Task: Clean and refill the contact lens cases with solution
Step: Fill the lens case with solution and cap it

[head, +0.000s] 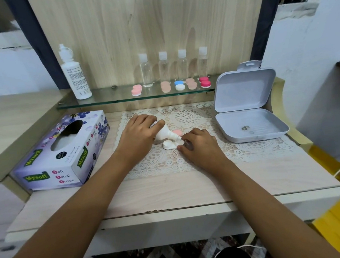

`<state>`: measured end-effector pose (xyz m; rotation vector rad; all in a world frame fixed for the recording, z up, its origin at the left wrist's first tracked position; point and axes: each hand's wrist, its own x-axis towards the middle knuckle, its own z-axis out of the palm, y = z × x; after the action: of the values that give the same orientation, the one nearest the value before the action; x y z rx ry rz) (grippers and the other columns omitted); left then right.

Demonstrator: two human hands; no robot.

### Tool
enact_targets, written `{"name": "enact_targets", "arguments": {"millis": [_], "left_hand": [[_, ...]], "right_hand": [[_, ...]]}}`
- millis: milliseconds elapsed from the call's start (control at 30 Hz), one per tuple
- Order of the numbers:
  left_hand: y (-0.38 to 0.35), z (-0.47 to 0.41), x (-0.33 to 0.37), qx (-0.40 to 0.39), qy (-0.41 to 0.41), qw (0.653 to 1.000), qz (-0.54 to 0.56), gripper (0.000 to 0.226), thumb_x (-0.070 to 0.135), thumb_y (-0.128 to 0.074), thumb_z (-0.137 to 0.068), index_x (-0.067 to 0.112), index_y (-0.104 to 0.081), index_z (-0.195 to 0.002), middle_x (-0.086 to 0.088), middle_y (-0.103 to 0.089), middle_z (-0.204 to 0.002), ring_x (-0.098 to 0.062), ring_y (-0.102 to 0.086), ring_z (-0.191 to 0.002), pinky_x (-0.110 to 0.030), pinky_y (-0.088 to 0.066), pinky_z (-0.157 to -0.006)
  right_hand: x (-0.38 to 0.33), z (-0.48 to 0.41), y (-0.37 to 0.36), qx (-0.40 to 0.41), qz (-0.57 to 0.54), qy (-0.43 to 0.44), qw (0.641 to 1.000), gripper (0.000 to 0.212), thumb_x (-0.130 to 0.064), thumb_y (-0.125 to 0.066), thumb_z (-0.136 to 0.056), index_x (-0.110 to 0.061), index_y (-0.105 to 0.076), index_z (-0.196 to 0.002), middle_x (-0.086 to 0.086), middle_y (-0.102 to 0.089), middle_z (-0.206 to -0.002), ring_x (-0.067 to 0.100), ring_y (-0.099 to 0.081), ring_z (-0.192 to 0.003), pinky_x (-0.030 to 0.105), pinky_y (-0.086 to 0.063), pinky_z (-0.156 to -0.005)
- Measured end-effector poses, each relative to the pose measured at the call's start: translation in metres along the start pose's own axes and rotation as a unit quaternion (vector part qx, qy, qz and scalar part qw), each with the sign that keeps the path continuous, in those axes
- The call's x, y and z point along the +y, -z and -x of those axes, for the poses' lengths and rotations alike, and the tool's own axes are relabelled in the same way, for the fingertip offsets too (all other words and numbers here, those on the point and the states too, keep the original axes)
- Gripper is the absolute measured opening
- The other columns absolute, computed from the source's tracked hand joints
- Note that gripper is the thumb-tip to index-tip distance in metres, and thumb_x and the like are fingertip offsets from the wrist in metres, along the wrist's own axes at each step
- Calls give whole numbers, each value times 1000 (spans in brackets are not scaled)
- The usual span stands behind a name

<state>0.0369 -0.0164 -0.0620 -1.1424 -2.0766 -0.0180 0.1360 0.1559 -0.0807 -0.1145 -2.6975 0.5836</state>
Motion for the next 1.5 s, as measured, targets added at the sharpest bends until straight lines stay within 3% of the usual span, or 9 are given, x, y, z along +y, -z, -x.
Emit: {"name": "enact_targets", "arguments": {"millis": [367, 600, 767, 933, 1100, 1367, 1500], "left_hand": [[-8, 7, 2, -6, 107, 985, 136, 52, 21, -82, -68, 7, -62, -114, -11, -66, -103, -32, -61, -94, -41, -49, -79], [1, 6, 9, 12, 305, 884, 354, 46, 22, -77, -75, 19, -57, -117, 5, -61, -107, -13, -53, -96, -25, -39, -78], [7, 4, 2, 27, 416, 823, 386, 50, 26, -76, -76, 18, -54, -121, 12, -56, -102, -9, -54, -94, -24, -40, -77], [6, 7, -10, 37, 483, 797, 360, 49, 35, -74, -77, 13, -55, -115, 7, -57, -97, -11, -54, -85, -20, -38, -63], [1, 11, -18, 38, 515, 777, 359, 53, 40, -74, -74, 11, -54, -113, -2, -62, -105, -18, -56, -90, -33, -45, -77], [5, 14, -13, 33, 505, 780, 367, 53, 36, -74, -76, 12, -52, -118, 5, -58, -102, -14, -55, -90, -28, -40, -74], [6, 16, -17, 2, 501, 783, 368, 76, 43, -73, -75, 14, -40, -136, -3, -54, -130, -22, -52, -116, -35, -42, -91]], "right_hand": [[0, 1, 0, 6, -4, 3, 1000, 30, -35, -57, -88, -19, -61, -114, 1, -57, -110, 23, -46, -107, 35, -36, -85], [0, 2, 0, 3, 0, 2, 1000, 32, -35, -56, -89, -18, -61, -115, 0, -56, -113, 23, -45, -109, 35, -36, -88], [-1, 1, 0, 9, 2, 2, 1000, 30, -35, -56, -89, -19, -62, -113, -1, -56, -112, 22, -46, -109, 33, -35, -85], [-2, 2, 0, 12, 7, 0, 1000, 29, -35, -55, -89, -20, -61, -113, -2, -56, -113, 21, -45, -110, 33, -33, -85], [-3, 3, 2, 8, 9, 2, 1000, 29, -35, -54, -89, -20, -61, -114, -1, -55, -114, 21, -44, -110, 34, -34, -86], [-3, 3, 2, 10, 5, 1, 1000, 29, -35, -55, -89, -19, -62, -112, -1, -56, -113, 21, -45, -109, 35, -35, -86], [-3, 3, 1, 11, 6, 0, 1000, 28, -35, -54, -89, -20, -62, -111, -2, -56, -112, 21, -45, -108, 34, -35, -86]]}}
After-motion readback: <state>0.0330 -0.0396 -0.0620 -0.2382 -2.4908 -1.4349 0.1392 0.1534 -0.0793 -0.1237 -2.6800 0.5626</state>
